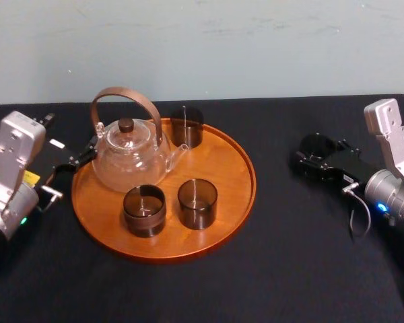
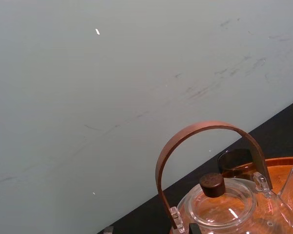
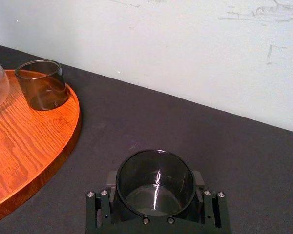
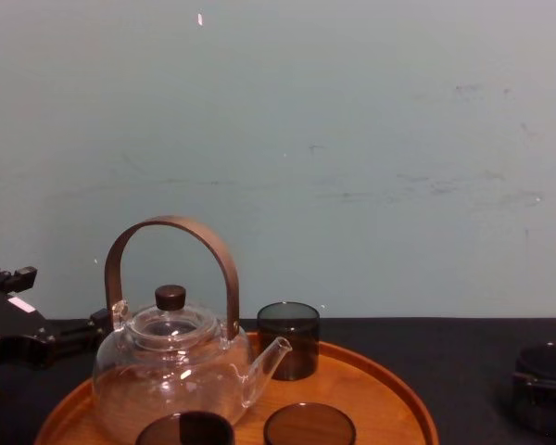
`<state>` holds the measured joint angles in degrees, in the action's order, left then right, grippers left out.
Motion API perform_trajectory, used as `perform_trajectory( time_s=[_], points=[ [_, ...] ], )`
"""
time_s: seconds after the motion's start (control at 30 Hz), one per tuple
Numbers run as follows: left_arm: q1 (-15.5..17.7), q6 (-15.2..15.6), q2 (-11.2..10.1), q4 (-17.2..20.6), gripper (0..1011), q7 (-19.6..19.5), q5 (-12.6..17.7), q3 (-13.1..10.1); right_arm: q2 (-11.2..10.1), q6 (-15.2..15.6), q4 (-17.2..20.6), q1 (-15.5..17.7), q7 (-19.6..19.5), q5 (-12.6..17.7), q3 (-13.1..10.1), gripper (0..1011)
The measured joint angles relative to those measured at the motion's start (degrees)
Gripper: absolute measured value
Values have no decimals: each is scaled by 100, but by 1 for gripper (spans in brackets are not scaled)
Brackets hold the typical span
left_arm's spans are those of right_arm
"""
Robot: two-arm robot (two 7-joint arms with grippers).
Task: Pick up the glass from the table and place it on the tray.
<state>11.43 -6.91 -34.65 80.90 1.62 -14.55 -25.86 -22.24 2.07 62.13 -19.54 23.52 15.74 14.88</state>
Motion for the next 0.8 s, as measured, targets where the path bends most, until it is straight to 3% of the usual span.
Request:
perform_trajectory(
  time_s=[0.8],
  points=[
    [0,0,0,0,1001,0,0,0,0,0,0,0,0,0,0,905]
  ],
)
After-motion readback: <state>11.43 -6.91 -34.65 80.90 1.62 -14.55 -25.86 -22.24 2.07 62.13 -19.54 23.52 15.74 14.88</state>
